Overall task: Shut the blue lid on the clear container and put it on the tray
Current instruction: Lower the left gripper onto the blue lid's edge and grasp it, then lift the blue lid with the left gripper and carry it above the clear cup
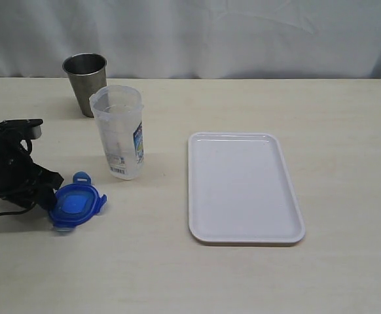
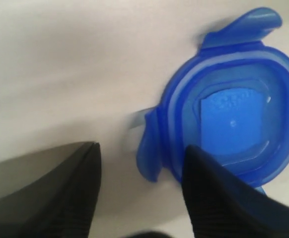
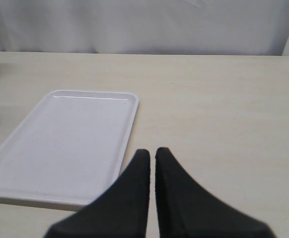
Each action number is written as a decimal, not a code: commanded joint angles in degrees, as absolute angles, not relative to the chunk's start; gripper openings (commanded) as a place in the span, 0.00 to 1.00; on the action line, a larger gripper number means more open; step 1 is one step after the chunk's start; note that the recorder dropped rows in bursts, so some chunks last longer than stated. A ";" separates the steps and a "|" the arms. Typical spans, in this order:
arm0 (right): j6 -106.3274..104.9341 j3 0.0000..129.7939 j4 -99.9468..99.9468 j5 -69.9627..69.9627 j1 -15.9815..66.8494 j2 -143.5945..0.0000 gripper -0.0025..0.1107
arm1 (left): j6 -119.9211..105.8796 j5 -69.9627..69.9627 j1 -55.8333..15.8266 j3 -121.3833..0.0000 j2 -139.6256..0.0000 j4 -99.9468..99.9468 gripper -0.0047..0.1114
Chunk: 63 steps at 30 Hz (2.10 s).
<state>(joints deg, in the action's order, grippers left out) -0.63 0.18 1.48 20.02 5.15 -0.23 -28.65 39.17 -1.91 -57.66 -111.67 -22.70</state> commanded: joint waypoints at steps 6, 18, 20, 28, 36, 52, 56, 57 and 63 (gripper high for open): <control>-0.39 0.00 1.05 19.82 4.77 0.00 0.06 | -28.24 37.76 -2.01 -57.71 -111.53 -23.34 0.51; -0.39 0.00 1.05 19.82 4.77 0.00 0.06 | -28.72 42.83 -2.01 -61.43 -111.53 -22.98 0.51; -0.39 0.00 1.05 19.82 4.77 0.00 0.06 | -28.72 42.83 -2.01 -61.43 -111.53 -22.98 0.51; -0.39 0.00 1.05 19.82 4.77 0.00 0.06 | -28.72 38.76 -2.01 -59.02 -111.53 -23.37 0.32; -0.39 0.00 1.05 19.82 4.77 0.00 0.06 | -28.82 34.00 -2.01 -58.24 -111.53 -23.37 0.17; -0.39 0.00 1.05 19.82 4.77 0.00 0.06 | -31.54 40.95 -2.01 -60.80 -109.68 -22.58 0.04; -0.39 0.00 1.05 19.82 4.77 0.00 0.06 | -31.75 40.59 -2.01 -60.80 -106.71 -21.21 0.04; -0.39 0.00 1.05 19.82 4.77 0.00 0.06 | -31.75 40.47 -2.01 -60.80 -105.77 -20.70 0.04; -0.39 0.00 1.05 19.82 4.77 0.00 0.06 | -33.28 39.03 -2.01 -60.80 -98.88 -20.06 0.04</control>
